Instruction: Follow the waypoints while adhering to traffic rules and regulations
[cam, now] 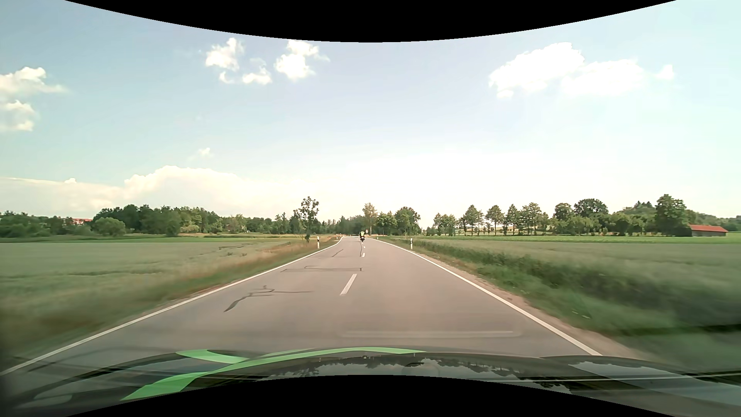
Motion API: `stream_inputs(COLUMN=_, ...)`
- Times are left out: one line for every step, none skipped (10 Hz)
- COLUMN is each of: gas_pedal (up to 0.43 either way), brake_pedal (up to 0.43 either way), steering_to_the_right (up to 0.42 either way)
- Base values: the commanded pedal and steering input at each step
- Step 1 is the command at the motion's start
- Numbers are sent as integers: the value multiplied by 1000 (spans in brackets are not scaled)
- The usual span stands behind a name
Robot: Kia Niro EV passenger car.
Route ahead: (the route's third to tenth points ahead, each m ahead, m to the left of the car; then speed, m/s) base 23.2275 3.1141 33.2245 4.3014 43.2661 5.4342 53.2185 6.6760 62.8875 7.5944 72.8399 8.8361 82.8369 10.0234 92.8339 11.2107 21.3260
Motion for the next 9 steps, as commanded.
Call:
stream_inputs(gas_pedal=319, brake_pedal=0, steering_to_the_right=-22)
stream_inputs(gas_pedal=319, brake_pedal=0, steering_to_the_right=-19)
stream_inputs(gas_pedal=319, brake_pedal=0, steering_to_the_right=-16)
stream_inputs(gas_pedal=299, brake_pedal=0, steering_to_the_right=-16)
stream_inputs(gas_pedal=299, brake_pedal=0, steering_to_the_right=-15)
stream_inputs(gas_pedal=299, brake_pedal=0, steering_to_the_right=-14)
stream_inputs(gas_pedal=299, brake_pedal=0, steering_to_the_right=-14)
stream_inputs(gas_pedal=299, brake_pedal=0, steering_to_the_right=-13)
stream_inputs(gas_pedal=280, brake_pedal=0, steering_to_the_right=-12)
